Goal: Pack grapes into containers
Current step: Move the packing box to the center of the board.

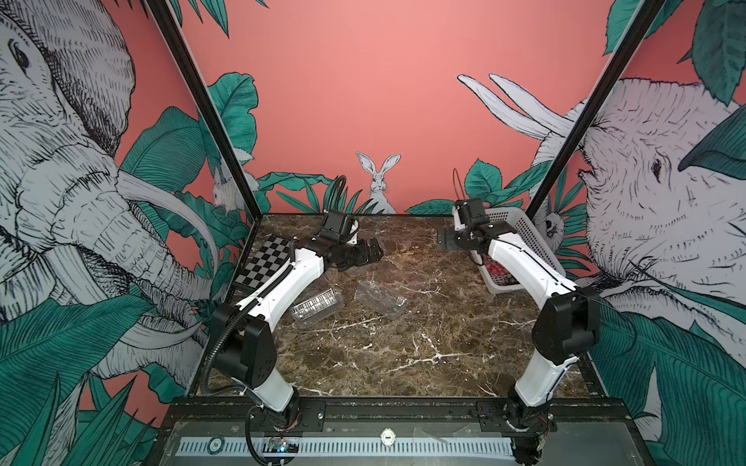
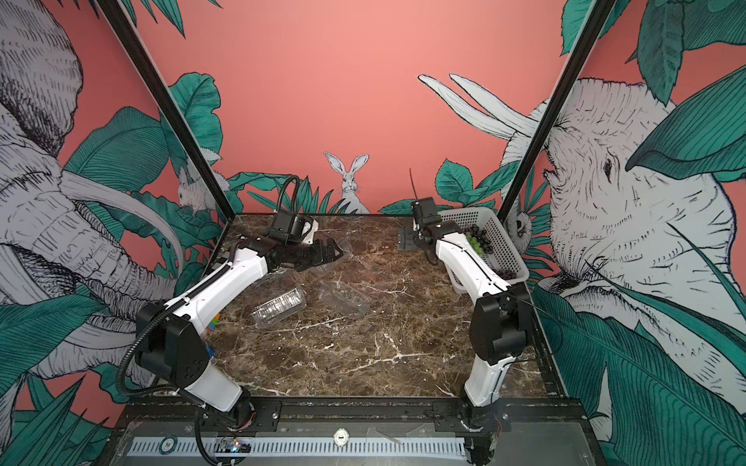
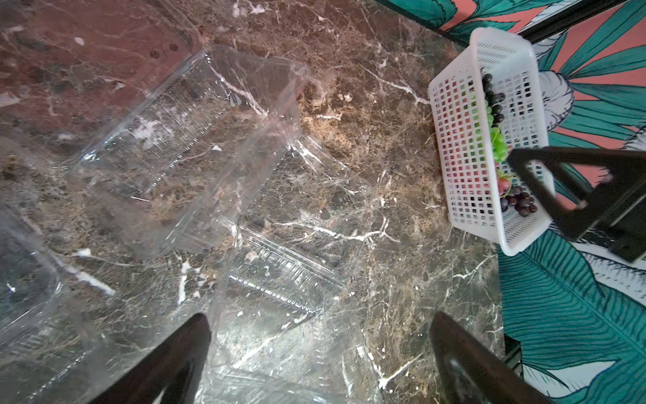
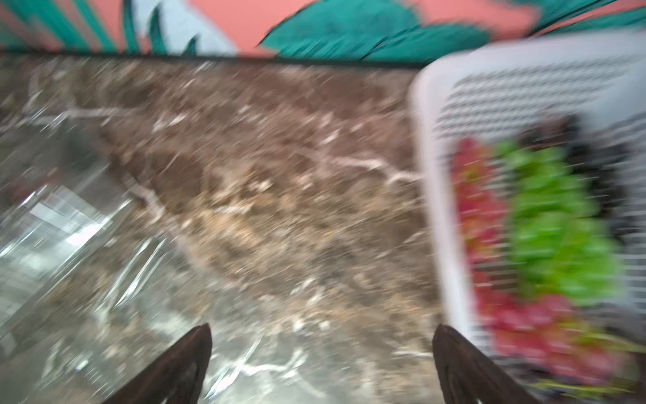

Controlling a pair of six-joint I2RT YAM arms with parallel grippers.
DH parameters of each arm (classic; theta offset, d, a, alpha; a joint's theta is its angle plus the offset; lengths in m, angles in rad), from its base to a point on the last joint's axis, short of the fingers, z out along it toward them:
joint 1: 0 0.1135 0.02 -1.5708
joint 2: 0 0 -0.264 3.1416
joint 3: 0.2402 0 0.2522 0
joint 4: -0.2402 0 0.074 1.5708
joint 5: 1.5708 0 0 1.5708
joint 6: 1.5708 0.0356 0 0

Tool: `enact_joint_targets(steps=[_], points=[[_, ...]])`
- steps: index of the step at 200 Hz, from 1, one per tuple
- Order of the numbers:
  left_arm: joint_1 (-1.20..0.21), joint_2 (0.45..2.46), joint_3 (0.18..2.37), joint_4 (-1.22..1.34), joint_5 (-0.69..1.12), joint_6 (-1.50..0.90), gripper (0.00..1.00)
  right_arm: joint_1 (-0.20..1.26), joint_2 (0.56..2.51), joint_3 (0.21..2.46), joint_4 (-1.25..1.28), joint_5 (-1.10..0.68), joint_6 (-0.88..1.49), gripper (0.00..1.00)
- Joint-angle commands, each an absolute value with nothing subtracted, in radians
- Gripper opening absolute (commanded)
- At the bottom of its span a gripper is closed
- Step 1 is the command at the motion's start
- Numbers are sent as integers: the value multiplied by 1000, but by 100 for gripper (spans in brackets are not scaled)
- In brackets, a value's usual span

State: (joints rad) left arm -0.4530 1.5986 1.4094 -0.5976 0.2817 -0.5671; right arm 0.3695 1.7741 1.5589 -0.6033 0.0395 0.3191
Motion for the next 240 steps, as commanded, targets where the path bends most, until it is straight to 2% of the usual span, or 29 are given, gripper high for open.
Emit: enact_joint_targets(steps=[1,63,102,122,173,200,226,240], points=[[-457,1568,1411,-638,300,-545,100,438,1768,1470,-599,-37,445,98],[-463,1576,1314,-560,325,-586,100,540,1761,1246,-529,-62,535,97],[-467,1582,1288,-519,343,-609,100,541,1832,1240,-462,-69,552,79],[-469,1598,1290,-499,355,-624,100,542,1879,1274,-436,-69,554,77],[-469,1672,1306,-397,406,-716,100,541,1988,1359,-432,-53,534,57],[-469,1722,1337,-358,397,-750,100,539,2013,1378,-430,-14,516,52],[-469,1780,1371,-341,394,-763,100,527,2048,1414,-433,3,492,40],[-467,1803,1383,-340,374,-761,100,517,2075,1443,-438,7,476,31]])
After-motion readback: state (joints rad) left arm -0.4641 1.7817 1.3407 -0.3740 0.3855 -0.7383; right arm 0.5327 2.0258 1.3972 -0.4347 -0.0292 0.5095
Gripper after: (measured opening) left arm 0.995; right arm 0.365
